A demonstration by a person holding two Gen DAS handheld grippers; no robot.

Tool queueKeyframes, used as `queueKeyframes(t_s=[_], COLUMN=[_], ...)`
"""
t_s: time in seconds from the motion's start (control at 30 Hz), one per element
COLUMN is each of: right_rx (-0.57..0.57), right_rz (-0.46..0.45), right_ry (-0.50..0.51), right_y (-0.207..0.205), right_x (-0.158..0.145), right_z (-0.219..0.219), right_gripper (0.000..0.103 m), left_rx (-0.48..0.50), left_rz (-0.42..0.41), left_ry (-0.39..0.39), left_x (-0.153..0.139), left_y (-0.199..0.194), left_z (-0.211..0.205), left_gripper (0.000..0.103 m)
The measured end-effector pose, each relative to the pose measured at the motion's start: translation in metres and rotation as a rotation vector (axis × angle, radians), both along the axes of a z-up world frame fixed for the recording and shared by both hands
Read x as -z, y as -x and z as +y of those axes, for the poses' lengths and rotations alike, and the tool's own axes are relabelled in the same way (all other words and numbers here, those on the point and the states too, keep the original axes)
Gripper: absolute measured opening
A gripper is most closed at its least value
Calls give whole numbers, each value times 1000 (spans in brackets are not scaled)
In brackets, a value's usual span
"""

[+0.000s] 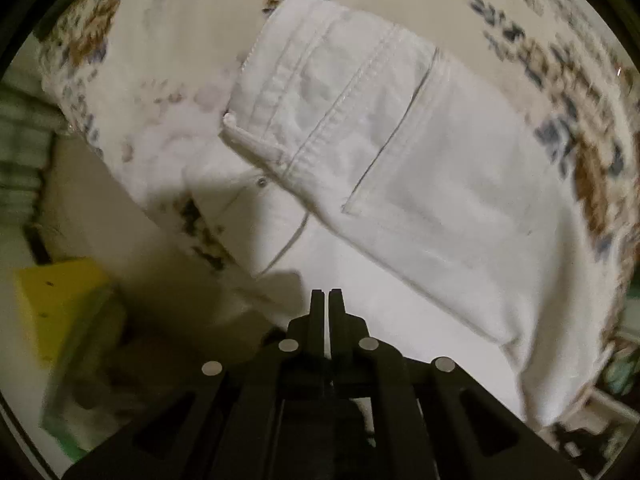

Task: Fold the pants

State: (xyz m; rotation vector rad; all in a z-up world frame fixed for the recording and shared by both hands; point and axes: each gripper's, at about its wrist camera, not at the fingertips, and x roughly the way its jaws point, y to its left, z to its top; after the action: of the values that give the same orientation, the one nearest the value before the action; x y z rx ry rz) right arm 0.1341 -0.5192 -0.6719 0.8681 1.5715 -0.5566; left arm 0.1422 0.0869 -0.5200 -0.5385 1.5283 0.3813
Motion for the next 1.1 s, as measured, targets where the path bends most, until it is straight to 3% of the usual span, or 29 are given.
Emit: queueKeyframes(t_s=[0.07, 0.1, 0.17, 0.2, 0.37, 0.57, 0.63, 0.67, 0.77, 0.93, 1.03, 1.07, 1.1], right_rx=[-25, -38, -47, -45, 17, 144, 161, 169, 172, 28, -87, -105, -113], right_rz=[-9, -27, -58, -77, -153, -172, -180, -184, -188, -215, -163, -144, -149], right_ry=[-7, -4, -3, -13, -43, -57, -30, -27, 56, 240, 268, 271, 286], right_y=[-3, -3, -6, -8, -12, -3, -2, -1, -3, -37, -72, -79, -83], right_x=[-6, -11, -20, -23, -25, 0, 5, 7, -1, -27, -12, -6, -3], right_z=[-2, -4, -7, -9, -11, -21, -24, -23, -28, -25, -21, -20, -21], right_gripper=[19, 24, 44, 47, 66, 67, 67, 67, 67, 67, 67, 62, 48], left_rx=[-36, -65, -114, -157, -352, -393, -390, -368, -340, -260, -225, -221, -216], left_rz=[-44, -66, -101, -126, -172, -160, -185, -193, -232, -265, -256, -251, -244], left_ry=[26, 30, 49, 61, 142, 104, 55, 12, -21, -70, -85, -85, -84], left_x=[-2, -3, -1, 1, 26, 44, 42, 38, 26, -6, -16, -19, -20], left_y=[-2, -5, -7, -8, -10, -27, -30, -31, -30, -19, -6, -2, 1], left_z=[9, 16, 28, 37, 58, 56, 52, 50, 44, 41, 46, 47, 48], left_gripper=[10, 19, 35, 39, 40, 40, 28, 13, 7, 7, 6, 6, 6])
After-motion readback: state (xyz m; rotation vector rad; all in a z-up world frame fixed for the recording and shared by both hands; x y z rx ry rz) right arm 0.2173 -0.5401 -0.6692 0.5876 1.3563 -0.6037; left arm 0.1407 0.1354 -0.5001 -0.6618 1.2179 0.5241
